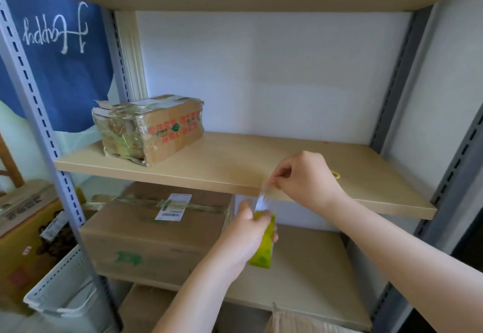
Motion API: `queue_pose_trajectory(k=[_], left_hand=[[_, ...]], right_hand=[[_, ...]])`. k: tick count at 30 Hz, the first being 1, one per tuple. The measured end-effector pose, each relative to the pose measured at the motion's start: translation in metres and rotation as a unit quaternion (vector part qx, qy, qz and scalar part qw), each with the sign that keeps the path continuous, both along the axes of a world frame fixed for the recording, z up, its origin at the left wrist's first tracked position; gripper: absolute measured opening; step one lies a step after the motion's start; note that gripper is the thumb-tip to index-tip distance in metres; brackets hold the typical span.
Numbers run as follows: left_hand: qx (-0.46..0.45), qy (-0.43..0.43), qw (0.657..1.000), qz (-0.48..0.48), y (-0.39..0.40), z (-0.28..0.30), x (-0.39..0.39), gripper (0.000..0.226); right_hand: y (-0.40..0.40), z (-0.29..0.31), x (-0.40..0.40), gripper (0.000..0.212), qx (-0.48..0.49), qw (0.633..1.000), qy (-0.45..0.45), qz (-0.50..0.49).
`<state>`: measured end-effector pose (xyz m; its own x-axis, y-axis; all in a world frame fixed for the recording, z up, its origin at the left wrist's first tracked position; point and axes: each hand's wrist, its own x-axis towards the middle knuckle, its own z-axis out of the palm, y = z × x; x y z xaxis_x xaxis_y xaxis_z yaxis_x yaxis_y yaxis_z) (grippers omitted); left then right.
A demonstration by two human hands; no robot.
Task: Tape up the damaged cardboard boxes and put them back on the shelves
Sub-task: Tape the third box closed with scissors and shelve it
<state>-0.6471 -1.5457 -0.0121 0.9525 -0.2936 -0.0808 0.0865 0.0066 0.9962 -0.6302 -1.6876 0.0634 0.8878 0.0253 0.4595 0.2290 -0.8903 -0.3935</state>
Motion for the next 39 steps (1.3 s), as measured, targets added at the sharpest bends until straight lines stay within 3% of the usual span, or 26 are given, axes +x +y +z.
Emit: queue_pose_trajectory(k=[6, 11, 12, 16, 18, 21, 23, 25, 28, 31, 33, 36, 39], left_hand=[[0.081, -0.015, 0.995, 0.053, -0.013, -0.009, 0.017, 0.033], [-0.001, 0.045, 0.998, 0.039, -0.017, -0.011, 0.027, 0.031], [-0.004, 0.042, 0.998, 0.041, -0.018, -0.013, 0.028, 0.028], [-0.013, 0.013, 0.999, 0.045, -0.018, -0.016, 0.028, 0.032], [0.007, 0.012, 0.999, 0.045, -0.016, -0.015, 0.025, 0.037], [0.164, -0.017, 0.984, 0.060, -0.008, -0.013, 0.013, 0.072], [0.319, -0.073, 0.940, 0.102, 0.002, -0.015, -0.007, 0.092], [0.372, -0.176, 0.904, 0.118, 0.015, -0.019, -0.042, 0.082], [0.277, -0.247, 0.928, 0.030, 0.027, -0.037, -0.095, 0.055], [0.240, -0.155, 0.951, -0.119, 0.032, -0.061, -0.131, 0.070], [0.228, -0.127, 0.956, -0.136, 0.039, -0.072, -0.141, 0.082], [0.180, -0.113, 0.973, -0.093, 0.048, -0.079, -0.147, 0.071], [0.085, -0.082, 0.990, -0.077, 0.044, -0.083, -0.156, 0.051]], right_hand=[[-0.002, -0.003, 0.026, 0.006, -0.029, 0.999, 0.028, 0.012], [-0.001, -0.010, 0.032, 0.006, -0.038, 0.998, 0.046, 0.012], [0.000, -0.012, 0.032, 0.012, -0.051, 0.998, 0.045, -0.002], [-0.010, -0.005, 0.040, 0.084, -0.127, 0.985, 0.022, -0.116], [-0.008, -0.007, 0.042, 0.091, -0.113, 0.990, 0.005, -0.088], [0.001, -0.022, 0.037, 0.079, -0.143, 0.981, 0.009, -0.128], [0.005, -0.021, 0.028, 0.064, -0.177, 0.968, -0.026, -0.173], [0.004, -0.017, 0.008, 0.048, -0.199, 0.964, -0.092, -0.148], [-0.008, -0.030, -0.050, 0.025, -0.151, 0.976, -0.155, -0.028], [-0.034, -0.065, -0.124, 0.023, -0.124, 0.989, -0.009, 0.082], [-0.056, -0.091, -0.170, 0.039, -0.097, 0.986, 0.105, 0.083], [-0.077, -0.124, -0.239, 0.068, 0.090, 0.981, 0.169, 0.025], [-0.076, -0.148, -0.285, 0.068, 0.298, 0.945, 0.136, -0.024]])
